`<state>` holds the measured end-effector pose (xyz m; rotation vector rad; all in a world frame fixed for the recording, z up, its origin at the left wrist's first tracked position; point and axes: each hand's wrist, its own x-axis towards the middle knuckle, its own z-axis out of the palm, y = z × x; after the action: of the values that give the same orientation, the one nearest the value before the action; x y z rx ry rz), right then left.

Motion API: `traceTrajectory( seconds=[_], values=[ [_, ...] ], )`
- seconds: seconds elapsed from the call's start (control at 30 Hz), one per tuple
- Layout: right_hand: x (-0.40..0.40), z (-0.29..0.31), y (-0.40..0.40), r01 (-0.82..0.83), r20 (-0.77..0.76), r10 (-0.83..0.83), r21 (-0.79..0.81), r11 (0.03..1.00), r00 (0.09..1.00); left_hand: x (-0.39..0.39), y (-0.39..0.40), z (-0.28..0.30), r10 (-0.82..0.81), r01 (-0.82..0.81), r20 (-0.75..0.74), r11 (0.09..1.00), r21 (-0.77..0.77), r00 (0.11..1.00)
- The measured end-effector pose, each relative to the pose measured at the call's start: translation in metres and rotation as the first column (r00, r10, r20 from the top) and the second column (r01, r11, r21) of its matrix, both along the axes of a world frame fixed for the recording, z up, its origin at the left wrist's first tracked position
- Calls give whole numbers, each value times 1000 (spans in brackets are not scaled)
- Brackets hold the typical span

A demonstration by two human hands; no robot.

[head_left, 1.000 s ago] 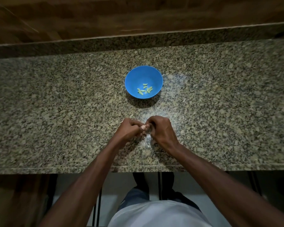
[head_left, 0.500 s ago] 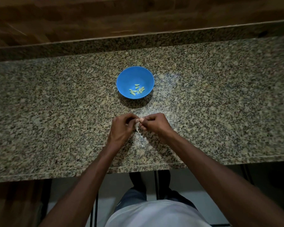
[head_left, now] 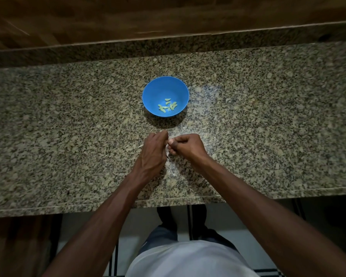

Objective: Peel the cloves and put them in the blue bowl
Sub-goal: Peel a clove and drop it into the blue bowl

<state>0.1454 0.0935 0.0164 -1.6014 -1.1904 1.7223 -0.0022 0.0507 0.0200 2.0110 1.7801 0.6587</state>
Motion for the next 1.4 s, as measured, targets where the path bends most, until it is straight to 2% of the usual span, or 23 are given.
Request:
traceTrajectory(
  seconds=[0.23,0.37,0.47,0.7,0.8,0.9,1.0,1.07,1.2,1.4],
  values=[
    [-3,3,1,-61,167,35,155,986,985,4,-1,-9,116,-113,60,992,-59,991],
    [-10,3,-3,-28,209,-32,277,961,977,8,4,-6,198,-178,146,974,-141,969],
    [-14,2,-8,-5,212,-63,306,952,975,9,5,-2,237,-193,193,955,-224,952],
    [-13,1,-11,-134,285,1,448,884,958,7,6,0,341,-213,243,876,-432,908],
    [-10,-1,-11,-149,283,6,486,861,959,7,8,5,411,-179,343,821,-543,845],
    [-7,-1,-8,-142,235,42,427,893,971,5,7,11,441,-150,408,804,-575,800],
    [-1,-1,-2,-124,141,84,305,944,986,-2,3,10,390,-124,400,827,-549,829],
    [0,-1,1,-133,119,106,251,959,987,-7,2,6,398,-152,395,837,-526,828],
    [-2,-2,2,-120,62,112,144,982,992,-8,1,1,471,-195,467,829,-524,748],
    [1,8,3,-93,4,93,-1,996,996,-8,0,-2,496,-231,431,814,-532,754]
  ],
)
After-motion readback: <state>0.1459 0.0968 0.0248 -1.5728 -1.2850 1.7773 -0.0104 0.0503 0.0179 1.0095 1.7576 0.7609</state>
